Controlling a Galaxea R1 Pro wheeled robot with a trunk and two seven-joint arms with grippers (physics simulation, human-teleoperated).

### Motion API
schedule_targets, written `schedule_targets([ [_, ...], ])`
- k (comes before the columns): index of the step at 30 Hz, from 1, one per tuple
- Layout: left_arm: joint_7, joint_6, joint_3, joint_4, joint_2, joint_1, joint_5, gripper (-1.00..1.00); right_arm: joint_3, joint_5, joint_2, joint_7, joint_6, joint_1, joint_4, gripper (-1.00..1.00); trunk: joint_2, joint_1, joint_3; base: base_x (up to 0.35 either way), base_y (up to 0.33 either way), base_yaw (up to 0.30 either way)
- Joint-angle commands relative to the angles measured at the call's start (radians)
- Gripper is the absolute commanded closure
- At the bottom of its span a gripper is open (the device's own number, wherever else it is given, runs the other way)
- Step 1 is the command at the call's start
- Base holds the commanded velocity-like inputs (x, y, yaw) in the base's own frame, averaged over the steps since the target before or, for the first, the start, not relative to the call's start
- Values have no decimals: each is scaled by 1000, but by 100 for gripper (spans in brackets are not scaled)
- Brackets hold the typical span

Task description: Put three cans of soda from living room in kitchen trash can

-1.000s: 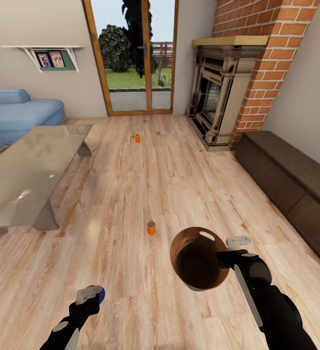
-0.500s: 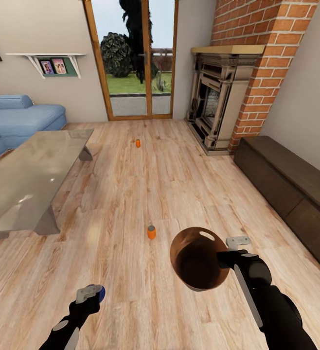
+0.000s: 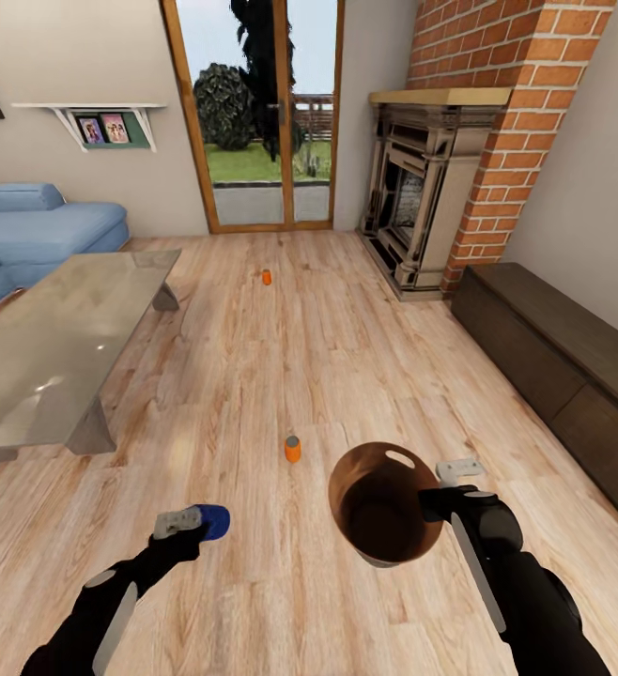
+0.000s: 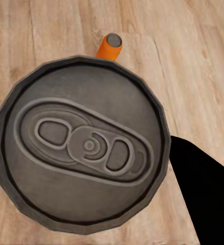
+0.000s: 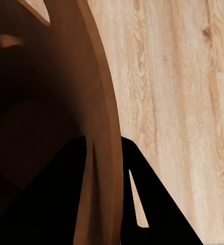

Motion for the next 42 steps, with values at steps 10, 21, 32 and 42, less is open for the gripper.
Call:
schedule_targets([
  [10,-312,379,42,-298,18,0,-2,100,18,-2,0,1,-12,-1,68,100,0,0,0,0,0,0],
  [21,-615,613,58,-452,19,0,-1,100,76,69,6,0,-112,-2,206,100,0,0,0,0,0,0],
  [32,-751,676,58,-471,18,0,1,100,76,70,7,-1,-116,-3,233,100,0,0,0,0,0,0],
  [42,-830,686,51,-470,16,0,5,100,76,70,9,-1,-166,-24,300,100,0,0,0,0,0,0],
])
